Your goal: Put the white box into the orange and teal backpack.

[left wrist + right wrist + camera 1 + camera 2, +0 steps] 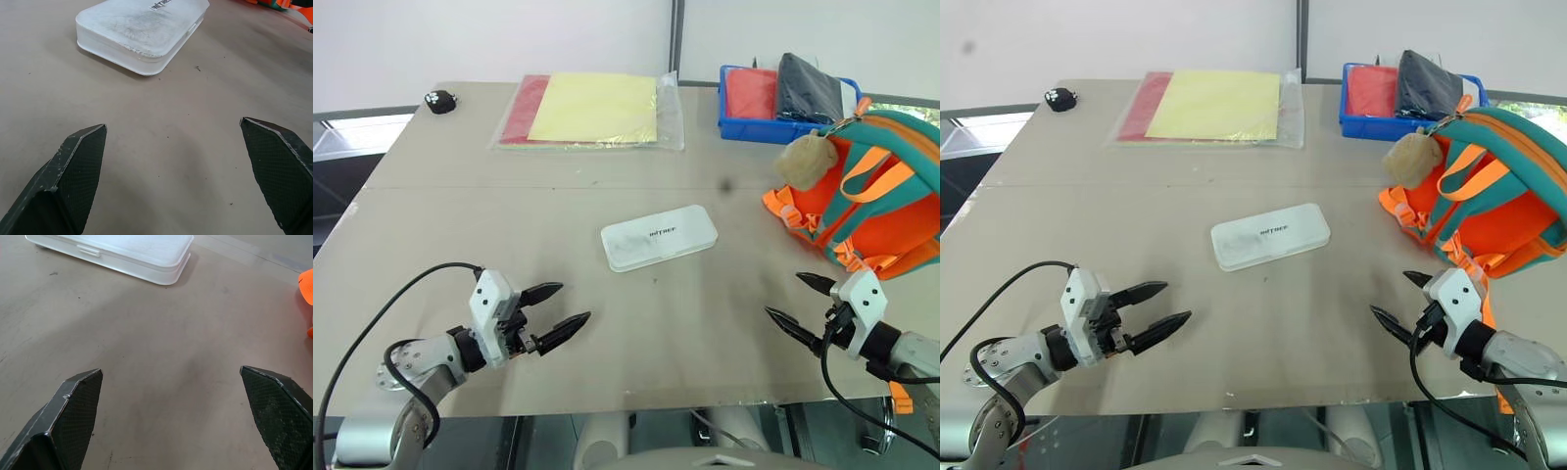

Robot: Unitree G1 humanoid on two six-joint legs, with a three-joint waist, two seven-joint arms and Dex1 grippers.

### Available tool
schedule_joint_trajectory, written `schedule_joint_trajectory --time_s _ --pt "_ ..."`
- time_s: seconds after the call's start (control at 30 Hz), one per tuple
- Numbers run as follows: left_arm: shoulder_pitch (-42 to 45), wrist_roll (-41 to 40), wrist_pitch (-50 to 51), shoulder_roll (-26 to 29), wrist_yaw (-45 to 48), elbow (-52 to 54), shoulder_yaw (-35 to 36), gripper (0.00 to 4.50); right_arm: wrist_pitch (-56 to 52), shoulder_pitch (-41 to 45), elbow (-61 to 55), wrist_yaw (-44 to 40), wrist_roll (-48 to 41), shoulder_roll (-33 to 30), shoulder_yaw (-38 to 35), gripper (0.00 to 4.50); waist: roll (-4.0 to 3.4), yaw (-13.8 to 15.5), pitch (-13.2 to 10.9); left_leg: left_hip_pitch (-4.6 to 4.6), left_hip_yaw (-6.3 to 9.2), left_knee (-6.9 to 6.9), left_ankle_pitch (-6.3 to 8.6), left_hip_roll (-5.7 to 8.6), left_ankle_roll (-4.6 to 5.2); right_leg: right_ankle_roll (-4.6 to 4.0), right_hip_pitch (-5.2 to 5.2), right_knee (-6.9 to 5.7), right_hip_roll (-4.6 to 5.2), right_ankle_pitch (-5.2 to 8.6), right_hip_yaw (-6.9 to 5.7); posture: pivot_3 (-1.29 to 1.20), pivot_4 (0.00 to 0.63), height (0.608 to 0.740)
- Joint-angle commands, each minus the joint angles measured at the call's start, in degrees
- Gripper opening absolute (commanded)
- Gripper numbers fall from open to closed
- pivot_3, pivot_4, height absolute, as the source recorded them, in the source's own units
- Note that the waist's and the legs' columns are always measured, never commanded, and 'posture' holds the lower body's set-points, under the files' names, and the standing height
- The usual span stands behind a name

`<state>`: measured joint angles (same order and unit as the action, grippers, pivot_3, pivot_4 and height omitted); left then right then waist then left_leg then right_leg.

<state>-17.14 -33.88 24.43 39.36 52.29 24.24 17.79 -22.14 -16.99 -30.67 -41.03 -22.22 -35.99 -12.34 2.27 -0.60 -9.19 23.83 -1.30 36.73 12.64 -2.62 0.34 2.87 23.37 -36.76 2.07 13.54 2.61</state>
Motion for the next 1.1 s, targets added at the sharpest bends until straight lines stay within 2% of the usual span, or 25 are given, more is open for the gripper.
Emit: schedule_joint_trajectory --time_s 0.03,0.1,0.17,0.23,0.3,0.4,0.43,0.47,0.5,0.53,0.63,0.77,0.93,1.1 --pt "2.4 -1.7 1.4 -2.0 -5.2 3.0 1.3 4.45 0.5 3.9 -0.5 4.0 2.9 1.3 1.2 4.45 0.00 0.0 0.0 0.00 0.00 0.00 0.00 0.00 0.00 0.00 0.00 0.00 0.00 0.00 0.00 0.00 0.150 0.740" --pt "6.5 -3.8 5.2 -6.4 -14.1 4.3 1.6 4.45 -2.8 10.4 0.0 10.3 6.3 4.8 6.2 4.45 -0.02 -0.2 0.0 -0.07 0.00 0.01 0.00 -0.02 0.00 0.01 -0.03 0.02 -0.01 -0.01 0.01 0.00 0.150 0.740" --pt "9.8 -4.1 8.2 -10.0 -20.9 4.5 1.6 4.45 -6.4 16.0 2.0 12.2 5.6 8.1 8.8 4.45 0.06 -0.2 0.0 -0.02 0.05 0.24 -0.01 -0.07 0.01 0.11 -0.02 -0.06 -0.10 0.00 0.02 0.00 0.150 0.740" --pt "12.0 -6.4 10.5 -13.4 -25.8 4.9 1.9 3.90 -9.1 21.3 4.5 14.8 5.7 11.4 10.6 3.45 0.07 -0.2 0.1 -0.13 0.12 0.37 -0.01 -0.09 0.01 0.08 -0.18 -0.11 -0.15 -0.05 -0.01 0.00 0.150 0.740" --pt "13.2 -5.0 11.6 -14.7 -29.2 5.4 0.6 3.27 -11.4 26.5 7.6 18.2 7.1 14.5 12.0 2.68 0.08 -0.2 0.1 -0.10 0.11 0.37 -0.01 -0.06 0.01 -0.01 -0.18 -0.11 -0.14 -0.11 0.01 0.00 0.150 0.740" --pt "16.7 -0.8 13.6 -17.5 -37.0 4.4 -2.3 1.75 -12.7 34.7 15.1 25.3 12.3 18.8 14.3 1.19 0.05 0.0 0.0 -0.01 0.12 0.29 -0.01 0.03 0.00 0.18 -0.13 -0.09 -0.14 -0.23 0.05 0.00 0.150 0.740" --pt "17.8 0.2 14.3 -18.3 -39.3 3.9 -2.9 1.45 -12.7 36.6 17.4 27.3 14.0 19.7 14.7 0.82 0.06 0.1 0.0 0.05 0.15 0.27 -0.01 0.05 0.00 0.20 -0.09 -0.09 -0.14 -0.24 0.03 0.00 0.150 0.740" --pt "18.8 1.2 15.2 -18.9 -41.0 3.4 -3.6 0.77 -12.7 38.4 19.7 28.3 15.3 20.3 15.4 0.17 0.05 0.2 0.0 0.05 0.18 0.25 -0.01 0.07 0.00 0.21 -0.09 -0.09 -0.14 -0.24 0.02 0.00 0.150 0.740" --pt "19.4 1.8 15.9 -19.3 -42.0 3.2 -4.1 0.40 -12.7 39.5 21.2 28.8 16.1 20.7 15.8 0.00 0.06 0.2 0.0 0.08 0.19 0.23 -0.01 0.10 0.00 0.21 -0.07 -0.09 -0.13 -0.25 0.02 0.00 0.150 0.740" --pt "20.0 2.7 16.4 -19.5 -42.8 2.9 -5.0 0.12 -12.4 40.8 23.2 29.2 17.0 21.1 16.4 0.00 0.06 0.2 0.0 0.08 0.19 0.20 -0.01 0.11 0.00 0.21 -0.08 -0.08 -0.12 -0.25 0.01 0.00 0.150 0.740" --pt "22.5 5.7 18.3 -20.2 -44.7 0.4 -8.9 0.12 -10.7 46.0 32.7 29.6 19.8 22.9 19.3 0.00 0.05 -0.1 0.0 0.06 0.17 0.12 -0.01 0.12 0.00 0.21 -0.06 -0.07 -0.12 -0.25 0.04 0.00 0.150 0.740" --pt "24.4 8.8 19.2 -18.5 -42.5 -2.7 -13.3 0.12 -9.1 48.2 37.8 21.4 18.5 23.3 22.8 0.00 0.04 -0.3 0.0 0.02 0.18 0.08 -0.01 0.12 0.00 0.21 -0.04 -0.10 -0.15 -0.25 0.04 0.00 0.150 0.740" --pt "25.9 9.5 17.8 -15.5 -36.7 -4.6 -15.1 0.12 -13.7 42.1 26.2 12.3 14.4 19.7 25.2 0.00 0.02 -0.2 0.0 0.03 0.22 0.03 -0.01 0.11 0.00 0.21 -0.04 -0.10 -0.13 -0.25 0.00 0.00 0.150 0.740" --pt "22.0 7.9 18.5 -11.8 -30.6 -1.4 -14.9 0.12 -19.5 31.2 11.8 10.7 12.1 15.1 24.6 0.00 0.02 -0.2 0.0 0.01 0.21 -0.03 -0.01 0.11 -0.01 0.20 -0.03 -0.09 -0.10 -0.22 0.00 0.00 0.150 0.740"
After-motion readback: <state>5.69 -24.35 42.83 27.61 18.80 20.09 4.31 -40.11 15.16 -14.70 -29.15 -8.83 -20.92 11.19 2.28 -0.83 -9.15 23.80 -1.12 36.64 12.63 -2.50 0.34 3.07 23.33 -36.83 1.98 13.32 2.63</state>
